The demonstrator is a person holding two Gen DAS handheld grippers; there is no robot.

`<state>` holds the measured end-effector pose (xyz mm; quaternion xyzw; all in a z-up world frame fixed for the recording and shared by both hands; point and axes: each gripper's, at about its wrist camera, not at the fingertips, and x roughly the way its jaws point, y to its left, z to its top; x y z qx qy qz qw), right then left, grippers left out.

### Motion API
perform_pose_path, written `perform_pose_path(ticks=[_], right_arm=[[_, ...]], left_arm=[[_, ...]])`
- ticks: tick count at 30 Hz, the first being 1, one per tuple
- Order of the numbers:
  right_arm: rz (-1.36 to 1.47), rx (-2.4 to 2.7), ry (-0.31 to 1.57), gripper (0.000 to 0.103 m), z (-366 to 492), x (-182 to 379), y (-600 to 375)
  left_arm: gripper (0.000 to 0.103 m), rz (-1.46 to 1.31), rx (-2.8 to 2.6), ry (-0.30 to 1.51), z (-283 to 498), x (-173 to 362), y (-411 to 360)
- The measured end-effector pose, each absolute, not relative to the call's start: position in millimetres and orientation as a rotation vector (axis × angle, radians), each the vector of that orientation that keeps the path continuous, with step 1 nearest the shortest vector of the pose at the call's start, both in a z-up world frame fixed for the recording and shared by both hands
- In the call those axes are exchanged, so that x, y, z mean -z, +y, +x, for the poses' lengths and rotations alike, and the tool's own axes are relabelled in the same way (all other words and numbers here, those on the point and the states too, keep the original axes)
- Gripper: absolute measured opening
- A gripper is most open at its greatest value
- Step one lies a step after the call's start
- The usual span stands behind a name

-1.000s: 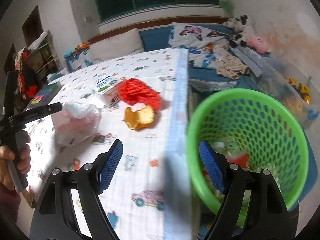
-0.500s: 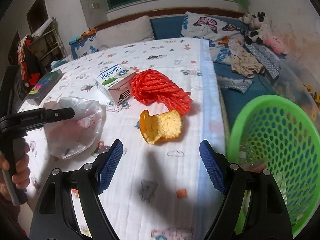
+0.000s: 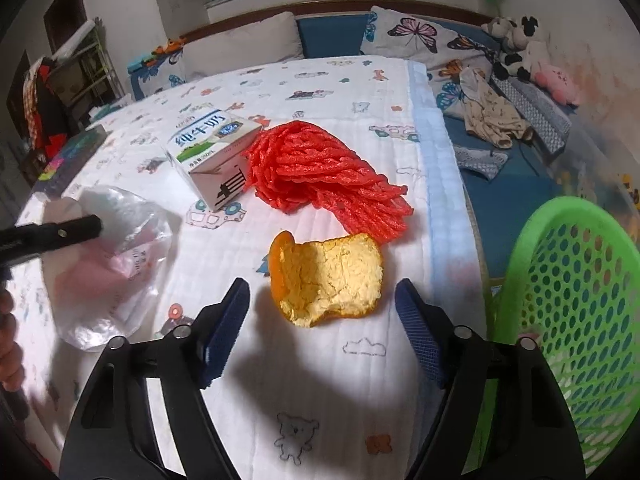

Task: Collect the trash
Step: 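Grasp the clear plastic bag with the left tool while the right tool reaches the orange peel, then grasp the orange peel with the right tool while the left tool lifts the bag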

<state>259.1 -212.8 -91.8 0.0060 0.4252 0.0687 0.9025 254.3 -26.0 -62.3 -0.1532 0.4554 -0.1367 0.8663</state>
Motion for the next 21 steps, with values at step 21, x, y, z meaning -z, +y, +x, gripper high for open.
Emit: perform_pose_path(ticks=[21], right_arm=[[0.001, -0.164, 0.827, 0.040, 227.5, 73.2, -209.1]], left_arm=[[0.007, -0.276, 0.385, 0.865, 227.7, 12.8, -22.9]])
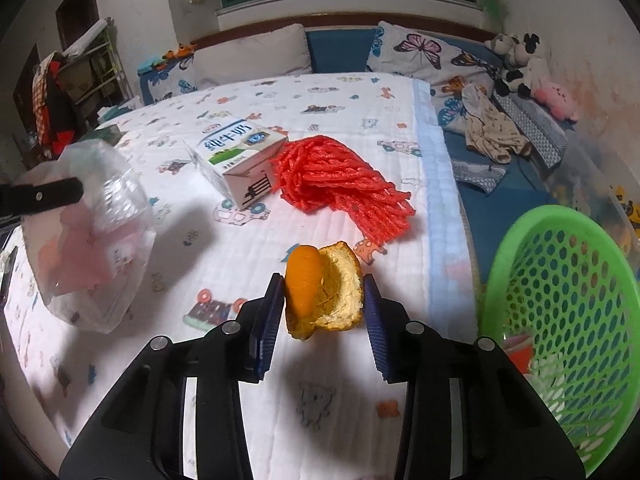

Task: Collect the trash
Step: 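Grasp the orange peel with the right tool while the left tool lifts the bag, then release the peel into the basket with the right tool while the left tool drops the bag in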

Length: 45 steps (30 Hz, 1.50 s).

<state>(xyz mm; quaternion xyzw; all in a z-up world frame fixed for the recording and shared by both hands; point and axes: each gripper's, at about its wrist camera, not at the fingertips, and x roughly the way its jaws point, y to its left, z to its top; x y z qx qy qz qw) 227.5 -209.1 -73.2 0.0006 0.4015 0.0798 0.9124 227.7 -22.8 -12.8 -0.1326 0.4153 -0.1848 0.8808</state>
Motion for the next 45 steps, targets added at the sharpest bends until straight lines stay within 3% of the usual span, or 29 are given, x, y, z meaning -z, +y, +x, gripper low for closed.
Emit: perform_pose_path(ticks=[14, 35, 38, 40, 45], right_arm=[[0.049, -0.034, 0.757, 0.040, 170.0, 41.1, -282.7], [0.174, 0.181, 0.819, 0.043, 128.6, 78.0, -406.9], [0.191, 0.183, 0.820, 0.049, 127.1, 81.5, -412.6], [0.199, 0.185, 0.811, 0.059, 124.2, 82.1, -415.0], [0.187, 0.199, 0.780, 0.065, 117.0, 78.9, -420.1]], left_arm=[[0.007, -0.183, 0.567, 0.848, 220.2, -20.7, -106.8], [0.007, -0.011, 0.805, 0.844, 220.6, -34.9, -288.7], [0.007, 0.008, 0.817, 0.863, 222.9, -27.6, -308.1], [0.007, 0.021, 0.820, 0.875, 224.6, -21.5, -321.4], [0.007, 0.048, 0.833, 0.911, 225.6, -7.0, -345.6]])
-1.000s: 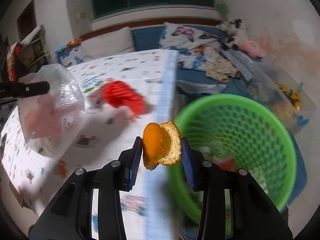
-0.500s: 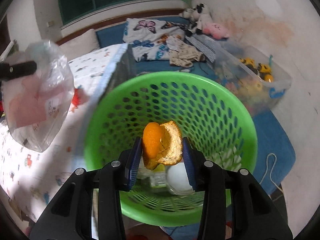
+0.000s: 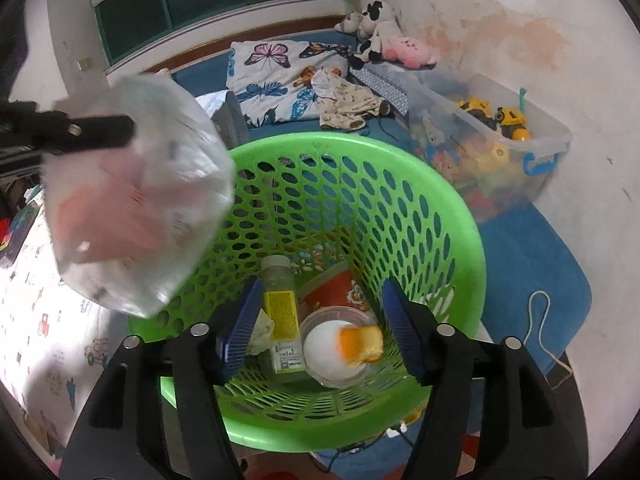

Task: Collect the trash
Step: 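Release the peel into the basket with the right tool while the left tool drops the bag in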

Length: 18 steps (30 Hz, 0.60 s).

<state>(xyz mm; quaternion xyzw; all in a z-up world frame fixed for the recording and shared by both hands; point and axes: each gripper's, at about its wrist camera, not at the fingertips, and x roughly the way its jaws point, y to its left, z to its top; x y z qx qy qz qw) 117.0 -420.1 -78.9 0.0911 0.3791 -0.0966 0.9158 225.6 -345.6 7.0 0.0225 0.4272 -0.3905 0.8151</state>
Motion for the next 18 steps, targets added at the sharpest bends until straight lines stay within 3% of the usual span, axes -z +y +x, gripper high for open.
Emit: perform_pose_path(ticks=[10, 18], right_arm=[[0.220, 0.214, 0.751, 0.067, 101.7, 75.7, -428.3], [0.230, 0.206, 0.743, 0.068, 97.2, 72.2, -423.8]], left_arm=[[0.008, 0.119, 0.850, 0.959, 217.7, 21.4, -369.4], [0.042, 0.130, 0.843, 0.944, 210.5, 21.9, -361.1]])
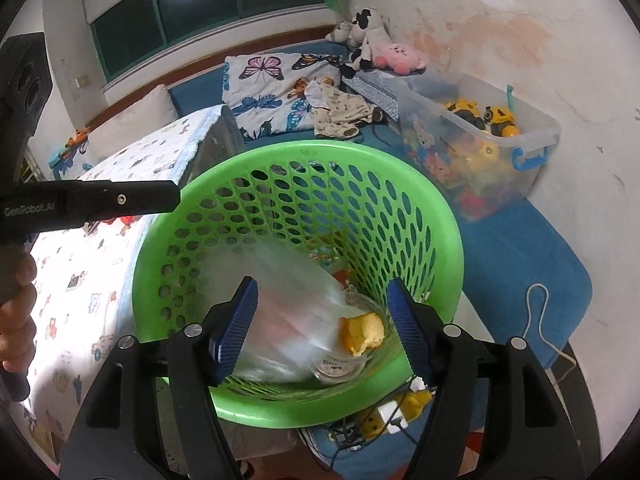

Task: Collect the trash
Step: 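Release the peel into the basket with the right tool while the left tool drops the bag in, then grasp the red mesh net with the right tool while the left tool grasps the milk carton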

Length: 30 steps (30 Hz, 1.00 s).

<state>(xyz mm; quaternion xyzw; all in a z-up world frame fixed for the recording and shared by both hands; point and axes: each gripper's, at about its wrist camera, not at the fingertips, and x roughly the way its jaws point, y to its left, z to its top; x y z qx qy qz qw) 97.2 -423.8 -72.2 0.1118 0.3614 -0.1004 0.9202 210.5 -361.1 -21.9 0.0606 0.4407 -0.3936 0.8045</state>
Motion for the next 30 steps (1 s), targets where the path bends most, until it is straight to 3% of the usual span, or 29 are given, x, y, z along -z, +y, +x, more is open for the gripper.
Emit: perform_pose_path(ticks=[2, 10, 20, 26, 30], right_arm=[[0.229, 0.199, 0.741, 0.069, 96.6, 71.0, -420.1], [0.202, 0.148, 0.736, 0.076, 105.6, 63.1, -397.5], [0.144, 0.020, 0.742, 0.082, 143.8, 53.3, -343.1], [0.091, -0.075, 0.741, 0.083, 177.0, 46.0, -302.8], [0.050, -0.129, 0.741, 0.084, 200.9, 41.3, -280.3]], left_arm=[[0.051, 0.129, 0.829, 0.934, 208.8, 20.8, -354.7], [0.063, 0.111, 0.739, 0.894, 207.5, 15.5, -300.1], [0.071, 0.041, 0.539, 0.883, 229.2, 14.6, -202.9], [0.071, -0.029, 0.417, 0.911, 246.9, 17.8, -140.1], [0.079, -0.052, 0.357, 0.911, 256.6, 16.3, -117.1]])
